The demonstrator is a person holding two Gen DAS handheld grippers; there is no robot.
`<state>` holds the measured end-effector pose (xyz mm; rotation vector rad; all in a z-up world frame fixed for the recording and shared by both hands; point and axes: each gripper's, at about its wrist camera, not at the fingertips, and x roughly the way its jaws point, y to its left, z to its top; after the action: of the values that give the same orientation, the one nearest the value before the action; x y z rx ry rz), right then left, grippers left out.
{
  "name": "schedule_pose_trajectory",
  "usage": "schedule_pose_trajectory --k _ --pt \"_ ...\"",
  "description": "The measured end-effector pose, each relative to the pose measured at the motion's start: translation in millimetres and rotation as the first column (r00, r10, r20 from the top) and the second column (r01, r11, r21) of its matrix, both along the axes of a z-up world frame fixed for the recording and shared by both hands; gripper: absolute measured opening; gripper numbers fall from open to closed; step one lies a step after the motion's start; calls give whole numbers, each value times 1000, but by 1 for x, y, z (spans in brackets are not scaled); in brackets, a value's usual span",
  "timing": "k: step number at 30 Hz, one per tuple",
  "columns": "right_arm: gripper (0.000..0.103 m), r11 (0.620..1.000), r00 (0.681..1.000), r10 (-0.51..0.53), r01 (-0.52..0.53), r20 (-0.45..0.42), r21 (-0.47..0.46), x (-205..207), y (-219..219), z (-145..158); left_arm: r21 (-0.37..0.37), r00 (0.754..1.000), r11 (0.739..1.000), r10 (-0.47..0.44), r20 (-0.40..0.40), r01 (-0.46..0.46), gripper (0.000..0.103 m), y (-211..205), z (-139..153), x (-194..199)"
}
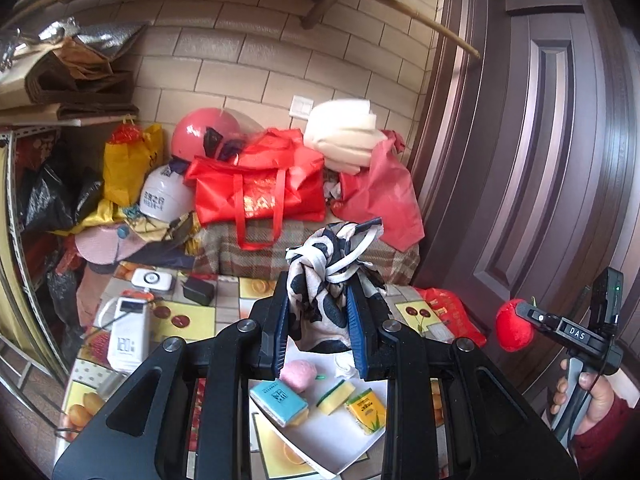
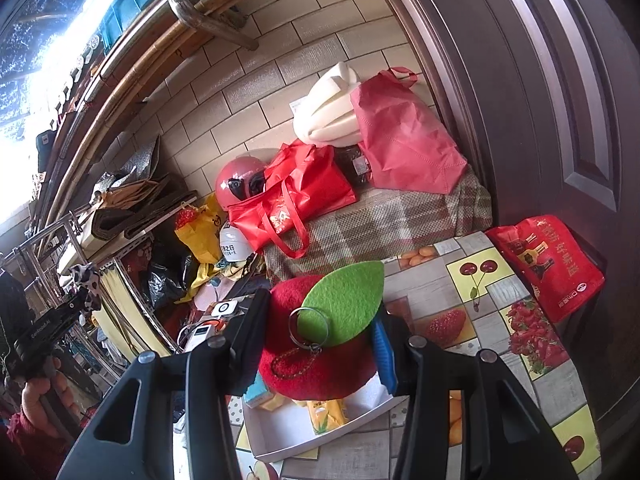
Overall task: Organize soft objects
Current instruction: 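Carry the patterned cloth and apple plush over the white tray with both tools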
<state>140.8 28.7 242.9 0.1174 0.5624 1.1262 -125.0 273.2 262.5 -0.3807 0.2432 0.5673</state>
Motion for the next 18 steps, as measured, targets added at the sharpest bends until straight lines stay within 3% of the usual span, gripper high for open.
schedule_pose_trajectory --k 5,9,16,18 --pt "46 994 995 -11 0 -102 -114 25 47 -50 -117 985 992 -75 -157 56 25 10 -74 86" --pt "46 977 988 -10 -23 -157 -213 36 85 -90 -167 961 985 -85 -265 41 25 16 -125 131" --pt "52 964 987 -44 1 -154 -267 43 127 -117 -212 953 977 -75 -292 12 25 31 -148 149" --pt "60 963 986 -53 8 -160 -270 46 133 -122 -207 952 978 -57 -301 -7 37 35 -150 150"
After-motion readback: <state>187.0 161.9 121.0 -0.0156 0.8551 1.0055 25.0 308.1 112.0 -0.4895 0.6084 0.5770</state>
